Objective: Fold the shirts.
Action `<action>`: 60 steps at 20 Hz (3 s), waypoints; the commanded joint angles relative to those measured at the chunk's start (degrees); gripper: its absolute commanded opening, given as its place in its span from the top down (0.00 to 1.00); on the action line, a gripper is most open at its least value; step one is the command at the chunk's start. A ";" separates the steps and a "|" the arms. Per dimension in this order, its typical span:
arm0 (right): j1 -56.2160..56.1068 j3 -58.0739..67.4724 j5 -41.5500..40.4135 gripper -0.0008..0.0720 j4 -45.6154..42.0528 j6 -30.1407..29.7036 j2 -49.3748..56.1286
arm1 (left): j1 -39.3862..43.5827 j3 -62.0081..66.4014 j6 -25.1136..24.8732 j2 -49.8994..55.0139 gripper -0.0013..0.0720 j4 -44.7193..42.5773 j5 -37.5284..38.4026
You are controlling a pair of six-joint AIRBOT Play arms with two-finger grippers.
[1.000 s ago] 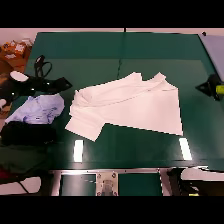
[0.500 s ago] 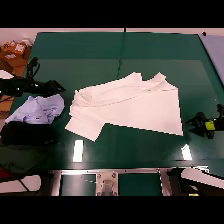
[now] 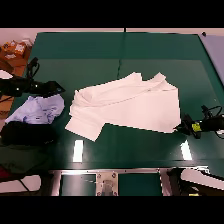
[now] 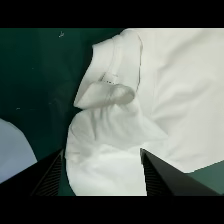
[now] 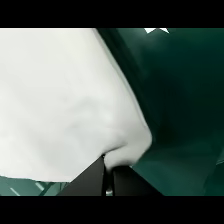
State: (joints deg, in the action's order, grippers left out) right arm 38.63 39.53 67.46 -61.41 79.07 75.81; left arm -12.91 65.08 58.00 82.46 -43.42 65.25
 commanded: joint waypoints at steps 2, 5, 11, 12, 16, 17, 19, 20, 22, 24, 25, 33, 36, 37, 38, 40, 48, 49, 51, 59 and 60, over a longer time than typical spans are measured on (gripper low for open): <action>-1.25 6.84 -2.08 0.97 -1.99 -0.13 0.33 | -0.02 0.04 0.20 0.02 0.22 -0.76 1.70; -1.20 13.07 -2.12 0.97 -6.75 1.36 0.33 | 0.83 -1.33 3.89 0.02 0.22 -1.36 5.51; -1.49 15.47 -3.85 0.97 -7.41 3.19 0.79 | 9.70 -16.70 5.99 0.04 0.22 -1.55 -5.14; -1.51 15.37 -4.02 0.97 -7.39 3.19 0.79 | 11.93 -18.58 6.01 0.04 0.22 -1.55 -7.65; -1.51 15.37 -4.04 0.97 -7.39 3.19 0.79 | 18.84 -20.85 6.01 0.22 0.22 -1.20 -11.63; -1.51 15.37 -4.04 0.97 -7.26 3.19 0.79 | 19.98 -20.85 6.03 0.28 0.22 -1.16 -12.02; -1.51 15.37 -4.00 0.97 -6.71 3.17 0.79 | 21.20 -20.85 6.05 0.48 0.47 -1.09 -13.77; -1.53 15.37 -3.96 0.97 -6.29 3.15 0.76 | 21.18 -20.83 6.01 0.59 0.72 -1.01 -14.21; -1.77 15.37 -3.67 0.97 -5.05 2.80 0.68 | 21.16 -19.80 6.05 0.55 0.95 -1.79 -13.42; -2.60 15.69 -2.49 0.97 -2.89 2.78 -0.20 | 21.16 -16.72 6.71 -0.70 0.95 -3.93 -9.70; -3.06 16.83 -1.42 0.97 -2.01 2.49 -1.09 | 21.16 -14.21 8.13 -2.43 0.95 -6.01 -7.58; -3.78 48.94 6.08 0.97 7.89 7.78 -18.18 | 21.18 25.00 18.51 -27.82 0.95 -20.48 -3.78; -3.78 61.99 0.68 0.97 7.82 13.16 -25.11 | 21.18 40.98 19.15 -33.33 0.95 -20.44 -6.08; -3.78 65.79 -0.98 0.97 7.69 14.12 -27.12 | 21.18 45.99 19.78 -34.14 0.95 -20.41 -5.38; -3.78 68.98 -2.08 0.97 7.04 15.32 -28.81 | 21.18 50.56 19.76 -34.82 0.95 -20.20 -3.98; -3.78 74.05 -3.45 0.97 3.54 17.51 -31.43 | 21.18 56.65 19.78 -35.06 0.95 -18.86 -2.78; -3.80 71.28 -2.03 0.97 0.04 18.86 -29.24 | 21.18 49.40 21.73 -34.21 0.95 -18.32 -3.32; -3.85 68.63 -2.03 0.97 1.11 17.94 -27.78 | 21.18 46.23 21.73 -33.31 0.95 -18.58 -3.74; -3.91 61.94 -2.10 0.97 4.76 14.16 -24.70 | 21.18 39.82 22.16 -30.27 0.95 -18.67 -4.48; -10.93 36.54 -15.89 0.97 6.58 2.03 0.04 | 21.18 24.94 21.90 1.11 0.95 -17.90 -14.10; -11.30 36.72 -16.72 0.97 6.91 1.57 4.74 | 21.18 24.94 21.92 5.90 0.95 -17.40 -15.47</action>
State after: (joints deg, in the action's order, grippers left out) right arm 29.06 80.88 55.88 -55.24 84.44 70.11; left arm 8.23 92.20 80.05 76.73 -61.89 53.65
